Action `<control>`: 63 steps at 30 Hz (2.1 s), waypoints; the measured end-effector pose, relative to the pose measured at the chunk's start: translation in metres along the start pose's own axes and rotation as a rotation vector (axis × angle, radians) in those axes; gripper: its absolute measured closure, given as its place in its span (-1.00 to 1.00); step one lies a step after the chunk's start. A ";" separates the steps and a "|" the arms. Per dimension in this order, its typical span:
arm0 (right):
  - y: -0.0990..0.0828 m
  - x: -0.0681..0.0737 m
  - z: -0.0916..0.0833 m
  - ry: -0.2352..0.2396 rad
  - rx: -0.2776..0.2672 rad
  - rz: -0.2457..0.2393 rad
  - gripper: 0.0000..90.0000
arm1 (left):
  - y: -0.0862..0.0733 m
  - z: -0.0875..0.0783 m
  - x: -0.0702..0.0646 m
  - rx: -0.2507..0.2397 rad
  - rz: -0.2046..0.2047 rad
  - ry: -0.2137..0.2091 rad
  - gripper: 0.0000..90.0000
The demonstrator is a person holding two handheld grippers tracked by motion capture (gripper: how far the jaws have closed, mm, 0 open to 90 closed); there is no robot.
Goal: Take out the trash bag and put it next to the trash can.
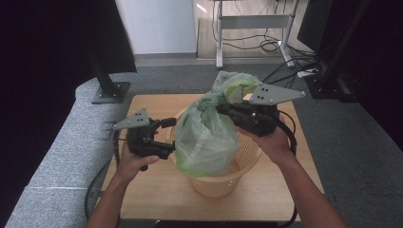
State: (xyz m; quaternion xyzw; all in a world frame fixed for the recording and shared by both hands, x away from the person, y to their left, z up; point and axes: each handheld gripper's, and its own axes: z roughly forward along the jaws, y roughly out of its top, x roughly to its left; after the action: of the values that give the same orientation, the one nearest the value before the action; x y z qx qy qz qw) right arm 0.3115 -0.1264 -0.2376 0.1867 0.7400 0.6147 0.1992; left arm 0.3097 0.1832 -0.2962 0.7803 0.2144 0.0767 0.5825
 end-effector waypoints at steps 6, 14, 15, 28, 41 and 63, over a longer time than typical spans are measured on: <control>-0.001 0.009 0.009 0.004 0.002 -0.003 0.96 | 0.010 0.017 -0.016 0.008 0.029 -0.038 -0.77; -0.002 0.025 0.027 0.062 0.036 -0.023 0.96 | 0.020 0.039 -0.025 0.036 0.029 -0.040 -0.72; -0.002 0.027 0.028 0.071 0.041 -0.028 0.96 | 0.020 0.041 -0.026 0.037 0.027 -0.034 -0.68; -0.003 0.038 0.031 0.119 0.034 -0.063 0.62 | 0.024 0.036 -0.025 -0.007 0.040 -0.015 0.93; -0.041 -0.003 -0.028 0.091 -0.042 0.058 -0.66 | 0.040 0.009 -0.017 -0.097 -0.013 -0.044 0.97; -0.042 0.025 0.014 0.087 0.027 -0.148 0.94 | 0.050 0.029 -0.018 -0.128 -0.066 -0.169 0.38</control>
State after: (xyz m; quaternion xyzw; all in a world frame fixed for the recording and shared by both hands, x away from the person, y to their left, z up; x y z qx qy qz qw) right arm 0.2965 -0.1088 -0.2826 0.1073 0.7679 0.5959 0.2090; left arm 0.3170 0.1385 -0.2559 0.7377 0.1848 0.0052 0.6493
